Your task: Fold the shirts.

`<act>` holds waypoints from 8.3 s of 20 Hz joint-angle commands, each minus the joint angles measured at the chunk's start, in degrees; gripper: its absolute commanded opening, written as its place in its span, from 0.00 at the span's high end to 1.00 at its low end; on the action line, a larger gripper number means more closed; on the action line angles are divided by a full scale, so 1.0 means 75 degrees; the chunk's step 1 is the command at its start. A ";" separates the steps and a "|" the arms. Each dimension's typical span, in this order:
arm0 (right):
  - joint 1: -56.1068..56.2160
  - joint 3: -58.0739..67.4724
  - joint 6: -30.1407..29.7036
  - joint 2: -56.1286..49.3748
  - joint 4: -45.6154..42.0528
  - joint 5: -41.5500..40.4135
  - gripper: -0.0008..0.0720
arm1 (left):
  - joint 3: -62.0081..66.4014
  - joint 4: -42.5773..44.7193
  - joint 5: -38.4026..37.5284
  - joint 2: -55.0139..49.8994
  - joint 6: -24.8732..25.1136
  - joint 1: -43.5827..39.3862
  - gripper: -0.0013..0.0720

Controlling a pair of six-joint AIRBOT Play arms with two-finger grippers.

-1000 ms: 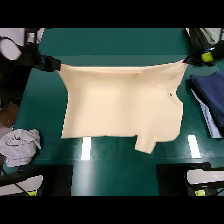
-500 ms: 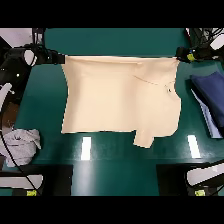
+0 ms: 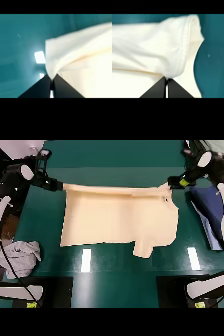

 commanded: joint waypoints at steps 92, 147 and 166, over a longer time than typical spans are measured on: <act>-0.1629 -0.7732 -0.0312 0.7271 0.2949 -0.0207 0.97 | -0.5794 -0.4272 -0.1935 0.5977 0.0192 0.2008 0.95; -0.2970 -0.2416 -0.3232 -0.1355 0.5948 0.1699 0.18 | -0.1093 -0.4954 -0.2451 0.0032 0.0178 -0.0460 0.95; -0.1874 -0.1341 -0.3162 0.0146 0.6356 0.2028 0.97 | -0.0396 -0.4937 0.0122 -0.0475 -0.0192 -0.2428 0.95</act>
